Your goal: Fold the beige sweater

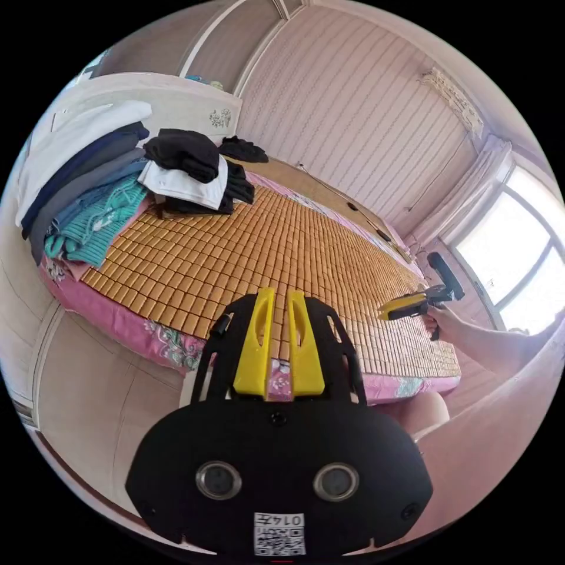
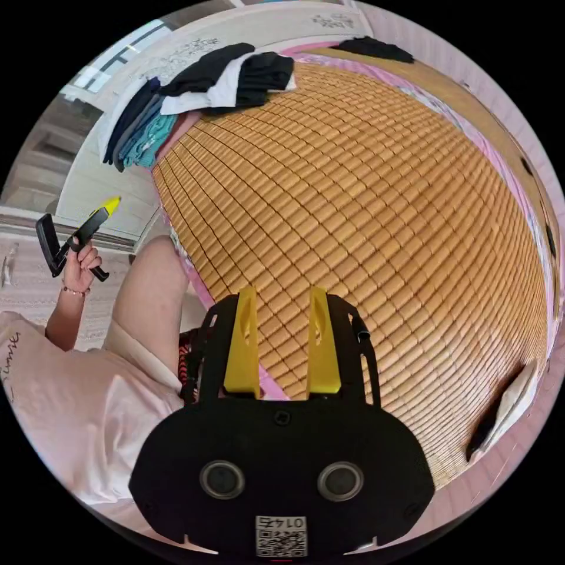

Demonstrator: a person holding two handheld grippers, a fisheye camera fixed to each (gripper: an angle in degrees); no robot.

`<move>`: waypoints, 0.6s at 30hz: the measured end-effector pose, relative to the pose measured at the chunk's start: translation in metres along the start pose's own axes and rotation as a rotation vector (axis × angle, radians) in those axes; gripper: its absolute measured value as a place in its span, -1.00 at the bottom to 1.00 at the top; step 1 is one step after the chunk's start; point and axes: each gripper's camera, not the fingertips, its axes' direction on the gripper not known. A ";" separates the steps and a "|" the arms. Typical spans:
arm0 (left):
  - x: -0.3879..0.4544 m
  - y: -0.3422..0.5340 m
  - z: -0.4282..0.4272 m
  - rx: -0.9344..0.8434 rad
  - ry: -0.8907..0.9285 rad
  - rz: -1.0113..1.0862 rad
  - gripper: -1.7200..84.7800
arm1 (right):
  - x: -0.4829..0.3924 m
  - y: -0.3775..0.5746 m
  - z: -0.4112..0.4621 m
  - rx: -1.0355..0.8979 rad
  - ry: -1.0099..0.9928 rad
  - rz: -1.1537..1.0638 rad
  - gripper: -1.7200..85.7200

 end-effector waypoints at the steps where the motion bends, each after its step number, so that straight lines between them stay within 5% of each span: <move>1: 0.010 0.005 0.002 -0.013 0.019 0.020 -0.86 | 0.009 0.030 0.002 -0.007 0.000 0.059 -0.67; 8: 0.133 0.023 0.055 -0.098 0.265 0.356 -0.86 | 0.055 0.335 -0.022 0.209 0.084 0.724 -0.68; 18: 0.330 -0.026 0.161 -0.177 0.441 0.709 -0.79 | 0.089 0.469 -0.047 0.454 0.232 0.899 -0.70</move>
